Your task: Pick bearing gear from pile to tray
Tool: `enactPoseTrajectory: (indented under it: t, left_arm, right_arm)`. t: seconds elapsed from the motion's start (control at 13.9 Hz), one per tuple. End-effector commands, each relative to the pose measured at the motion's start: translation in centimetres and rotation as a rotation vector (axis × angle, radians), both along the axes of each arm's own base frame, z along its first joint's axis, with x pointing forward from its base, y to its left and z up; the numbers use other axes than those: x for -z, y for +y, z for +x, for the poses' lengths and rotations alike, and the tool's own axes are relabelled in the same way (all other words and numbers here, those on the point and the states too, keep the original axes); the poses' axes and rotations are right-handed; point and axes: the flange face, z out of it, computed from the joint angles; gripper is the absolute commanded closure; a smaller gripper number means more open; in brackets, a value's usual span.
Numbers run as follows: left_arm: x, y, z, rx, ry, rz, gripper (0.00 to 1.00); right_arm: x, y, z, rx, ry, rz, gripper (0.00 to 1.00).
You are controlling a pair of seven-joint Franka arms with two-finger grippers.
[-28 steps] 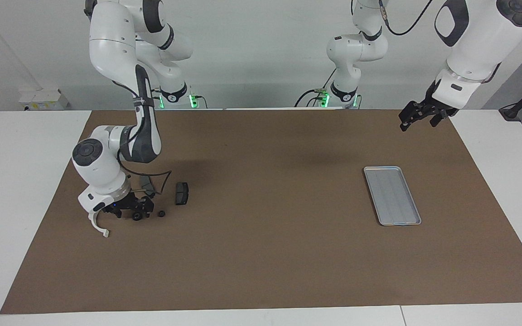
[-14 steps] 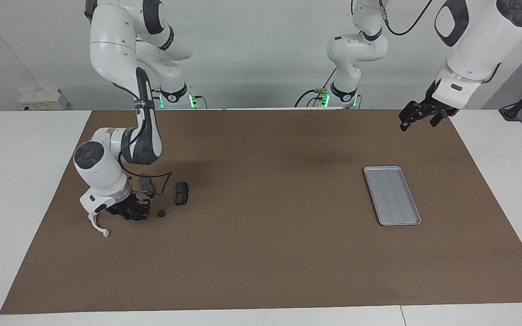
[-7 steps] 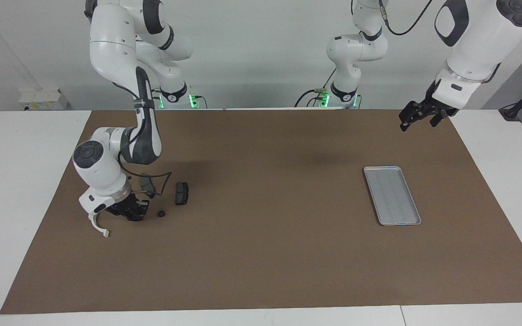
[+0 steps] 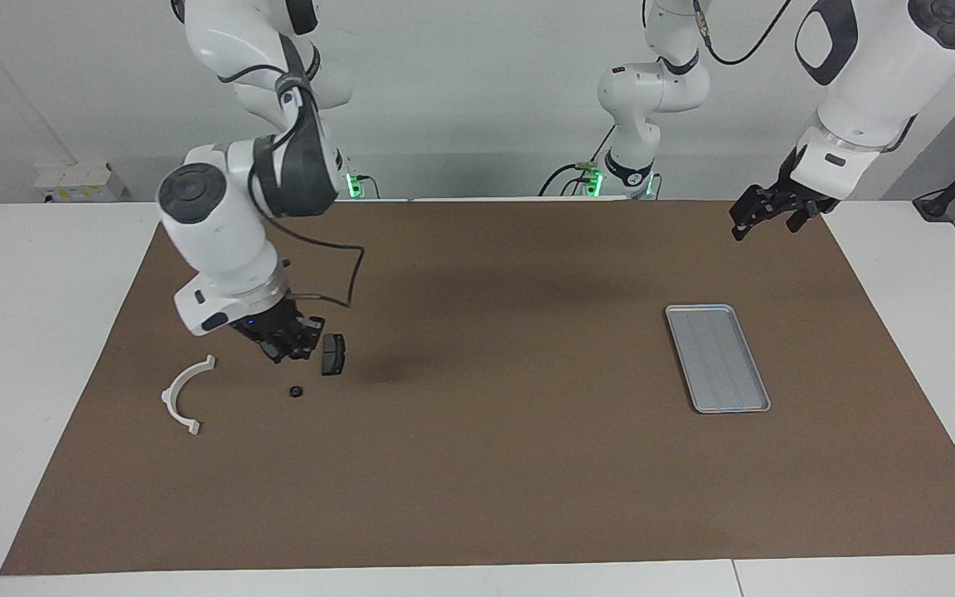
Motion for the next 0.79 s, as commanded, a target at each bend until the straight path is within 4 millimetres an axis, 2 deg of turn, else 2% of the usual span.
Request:
enactPoseTrajectory:
  t: [0.0,0.14,0.29,0.43,0.72]
  left_arm:
    - [0.0,0.1,-0.8,0.005,-0.011,0.006,0.0]
    - [0.0,0.1,-0.8,0.005,-0.011,0.006,0.0]
    - [0.0,0.1,-0.8,0.005,-0.011,0.006,0.0]
    - [0.0,0.1,-0.8,0.005,-0.011,0.006,0.0]
    - [0.0,0.1,-0.8,0.005,-0.011,0.006,0.0]
  right_arm:
    - [-0.8,10.8,-3.4,0.114,0.001,0.002,1.0]
    - [-0.5,15.8,-5.3,0.141,-0.024,0.018,1.0]
    - [1.5,18.9,-6.6,0.154,-0.03,0.024,1.0]
    - [5.2,19.4,-7.7,0.143,-0.034,0.025,1.0]
    - [10.4,19.2,-8.7,0.133,-0.039,0.023,1.0]
